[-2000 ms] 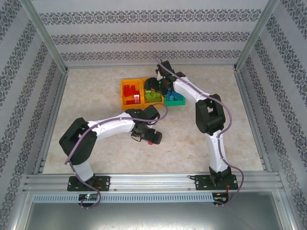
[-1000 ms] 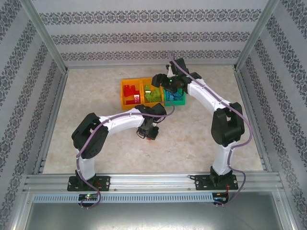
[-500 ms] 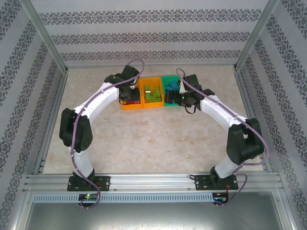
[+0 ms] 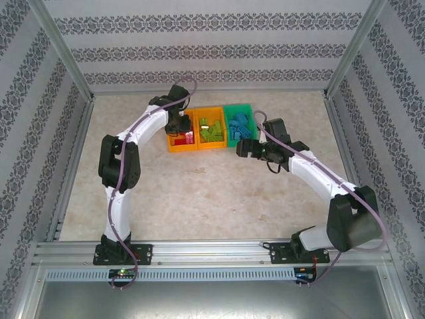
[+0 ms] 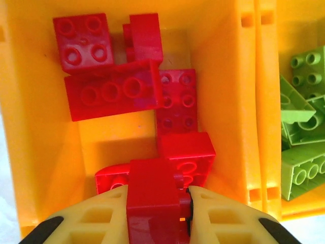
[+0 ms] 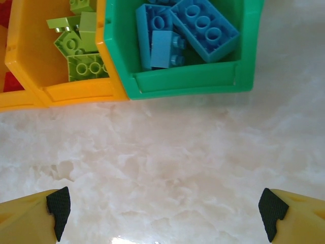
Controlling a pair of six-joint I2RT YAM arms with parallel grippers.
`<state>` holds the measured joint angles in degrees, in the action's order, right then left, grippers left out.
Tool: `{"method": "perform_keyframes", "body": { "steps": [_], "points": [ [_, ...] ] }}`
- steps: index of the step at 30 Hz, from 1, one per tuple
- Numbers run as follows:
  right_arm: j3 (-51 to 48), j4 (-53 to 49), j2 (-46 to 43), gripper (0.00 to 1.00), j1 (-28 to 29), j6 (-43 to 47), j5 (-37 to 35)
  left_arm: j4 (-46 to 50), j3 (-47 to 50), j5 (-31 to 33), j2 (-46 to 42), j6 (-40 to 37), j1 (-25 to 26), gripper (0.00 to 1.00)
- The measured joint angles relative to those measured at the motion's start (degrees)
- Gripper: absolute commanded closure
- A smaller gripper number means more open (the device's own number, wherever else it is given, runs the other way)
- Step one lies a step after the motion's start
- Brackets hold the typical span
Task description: Sort the legos into containers by color
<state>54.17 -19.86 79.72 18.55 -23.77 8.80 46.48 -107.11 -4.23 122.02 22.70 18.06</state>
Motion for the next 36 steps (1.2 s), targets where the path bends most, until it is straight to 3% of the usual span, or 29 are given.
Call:
{"method": "perform_keyframes", "body": {
  "steps": [18, 19, 24, 25, 31, 36],
  "points": [
    [-6.8, -0.4, -9.1, 0.02, -4.2, 0.2, -3.1, -0.8, -4.6, -0.6, 3.4, -2.1, -1.3, 0.6],
    [-7.0, -0.5, -9.3, 0.02, -4.2, 0.2, -3.2, -0.8, -4.6, -0.8, 3.4, -2.1, -1.3, 0.56],
    [-8.3, -0.4, -9.9, 0.02, -4.2, 0.2, -3.2, -0.9, -4.6, -1.8, 3.4, -1.8, -1.3, 0.16],
    [-8.6, -0.4, -10.0, 0.02, -4.2, 0.3, -3.3, -0.9, -4.6, -1.8, 3.4, -1.7, -1.3, 0.0],
    [-11.6, 1.7, -13.3, 0.02, -4.7, 5.9, -8.7, -5.6, 1.8, -1.9, -0.3, -1.7, -1.3, 0.0],
    [-20.0, 15.0, -17.4, 0.02, -7.1, 14.9, -16.1, -14.2, 18.9, 1.4, -13.2, -3.1, -1.3, 0.01]
  ]
}}
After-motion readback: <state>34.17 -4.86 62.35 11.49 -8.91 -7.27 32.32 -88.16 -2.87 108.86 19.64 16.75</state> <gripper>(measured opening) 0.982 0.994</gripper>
